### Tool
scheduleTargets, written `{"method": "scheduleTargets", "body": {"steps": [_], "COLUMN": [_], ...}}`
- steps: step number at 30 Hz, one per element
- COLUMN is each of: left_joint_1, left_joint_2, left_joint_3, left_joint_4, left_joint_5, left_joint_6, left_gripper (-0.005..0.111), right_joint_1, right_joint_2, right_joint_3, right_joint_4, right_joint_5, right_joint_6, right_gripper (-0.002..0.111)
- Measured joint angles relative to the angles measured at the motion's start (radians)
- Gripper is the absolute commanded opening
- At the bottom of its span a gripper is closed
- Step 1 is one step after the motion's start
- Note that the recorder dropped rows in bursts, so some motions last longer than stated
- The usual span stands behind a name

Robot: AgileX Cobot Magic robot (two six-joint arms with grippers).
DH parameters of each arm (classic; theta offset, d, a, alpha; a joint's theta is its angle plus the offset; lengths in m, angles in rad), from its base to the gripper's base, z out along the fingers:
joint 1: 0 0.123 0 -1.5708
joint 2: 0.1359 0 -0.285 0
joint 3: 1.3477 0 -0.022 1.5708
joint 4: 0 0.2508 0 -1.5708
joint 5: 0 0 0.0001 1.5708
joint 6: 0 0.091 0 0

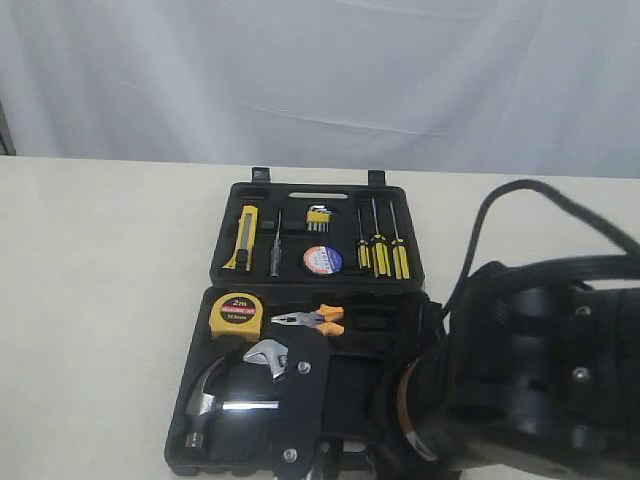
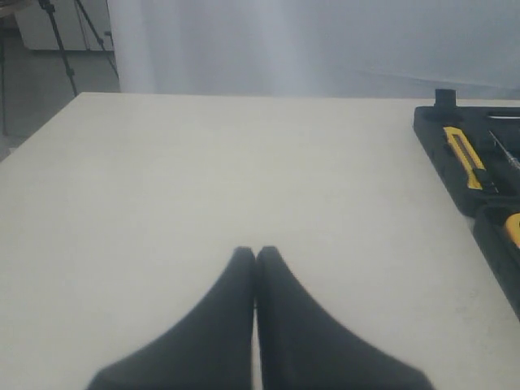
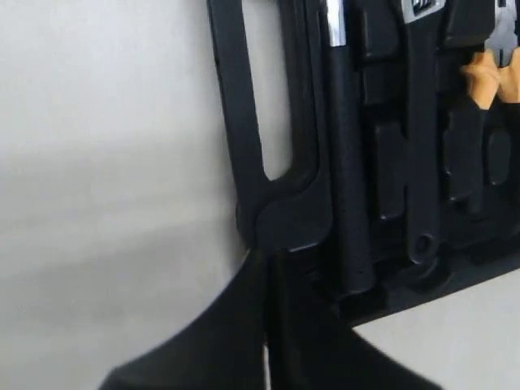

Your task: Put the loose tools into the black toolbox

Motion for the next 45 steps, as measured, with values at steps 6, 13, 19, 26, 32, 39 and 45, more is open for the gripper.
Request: {"method": "scheduleTargets", "body": {"steps": [6,13,19,26,32,39,45], "left_joint_1": [0.000,0.000,0.000,0.000,0.000,0.000,0.000], "left_joint_2": [0.000,0.000,0.000,0.000,0.000,0.000,0.000], "left_joint_3": [0.000,0.000,0.000,0.000,0.000,0.000,0.000], "left_joint_4": [0.000,0.000,0.000,0.000,0.000,0.000,0.000], "left_joint_5": [0.000,0.000,0.000,0.000,0.000,0.000,0.000], "left_joint_6": [0.000,0.000,0.000,0.000,0.000,0.000,0.000], "left_gripper": [0.000,0.000,0.000,0.000,0.000,0.000,0.000], "right_joint_1": [0.004,0.004,0.004,0.004,0.004,0.004,0.004], "right_joint_2": [0.024,0.024,0.076,0.183,0.219,0.280,0.309], "right_joint_3": [-0.023,-0.023,-0.025,-0.025,-0.025,-0.025,-0.030], "right_joint_4": [-0.001,0.074,0.074,0.074,0.074,0.067,0.017], "right_joint_5": [-0.081,-0.170,-0.224,-0.240,-0.252,-0.294,-0.320], "right_joint_6": [0.030,0.010,0.005,-0.013,-0.017,-0.017,-0.006], "right_gripper": [0.000,0.049,0.049,0.049,0.049,0.049,0.049]}}
